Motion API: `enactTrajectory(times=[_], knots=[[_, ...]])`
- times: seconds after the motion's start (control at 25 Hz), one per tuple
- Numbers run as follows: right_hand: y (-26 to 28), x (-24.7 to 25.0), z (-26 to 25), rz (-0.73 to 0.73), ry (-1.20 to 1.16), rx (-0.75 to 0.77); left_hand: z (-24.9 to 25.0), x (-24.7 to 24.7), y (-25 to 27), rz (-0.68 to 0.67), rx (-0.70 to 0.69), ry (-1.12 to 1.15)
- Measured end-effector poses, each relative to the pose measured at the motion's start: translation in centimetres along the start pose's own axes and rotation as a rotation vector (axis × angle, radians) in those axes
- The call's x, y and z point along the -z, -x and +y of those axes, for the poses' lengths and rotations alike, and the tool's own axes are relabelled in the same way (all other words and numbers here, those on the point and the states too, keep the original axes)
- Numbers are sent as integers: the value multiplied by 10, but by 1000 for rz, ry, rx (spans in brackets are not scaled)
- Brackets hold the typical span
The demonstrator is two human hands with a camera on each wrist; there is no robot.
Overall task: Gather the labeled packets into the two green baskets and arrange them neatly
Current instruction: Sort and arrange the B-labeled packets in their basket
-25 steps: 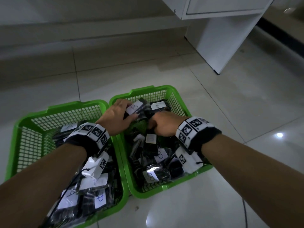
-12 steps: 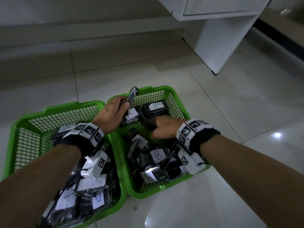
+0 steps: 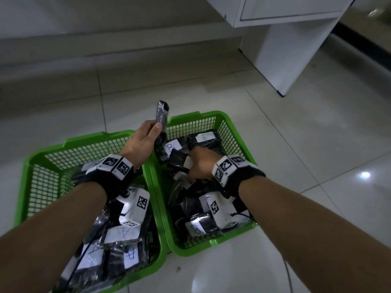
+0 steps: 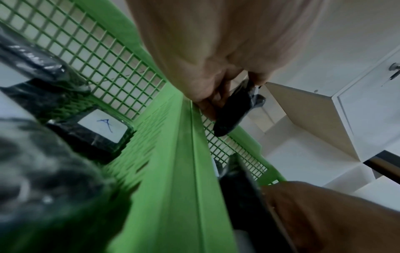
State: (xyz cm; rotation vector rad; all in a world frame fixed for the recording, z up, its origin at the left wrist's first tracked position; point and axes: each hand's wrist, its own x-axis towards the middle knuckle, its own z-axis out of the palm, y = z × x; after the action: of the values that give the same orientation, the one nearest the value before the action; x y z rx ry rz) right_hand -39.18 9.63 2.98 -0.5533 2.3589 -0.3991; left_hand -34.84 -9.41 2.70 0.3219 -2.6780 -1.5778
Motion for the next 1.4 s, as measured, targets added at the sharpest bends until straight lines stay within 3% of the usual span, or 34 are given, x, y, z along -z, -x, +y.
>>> enactTrajectory(times=[0.2,0.32,0.4,0.52,0.64,0.8,1.08,1.28,1.4], knots=[[17,37,20,-17,-176,-71,10,-4,4,-42,-27,-183],[18,41,34,-69,-367,-83,8,-10,6,-87,-126,-429],[19,41,39,-110,-484,-70,5,-16,8,-163,-176,-569],[22,46,40,-123,-478,-58,7,-21,11,-322,-178,-746],[24,58,46,-28,-500,-108,13,-27,15,-428,-224,-869],[24,68,67,192,-493,-180,14,-36,12,-470,-237,-967],[28,59,79,226,-522,-175,19,-50,4,-497,-168,-1170],[29,59,74,261,-550,-169,20,-56,-2,-529,-137,-1180],[30,62,73,286,-572,-147,19,-55,-1,-473,-162,-1209]])
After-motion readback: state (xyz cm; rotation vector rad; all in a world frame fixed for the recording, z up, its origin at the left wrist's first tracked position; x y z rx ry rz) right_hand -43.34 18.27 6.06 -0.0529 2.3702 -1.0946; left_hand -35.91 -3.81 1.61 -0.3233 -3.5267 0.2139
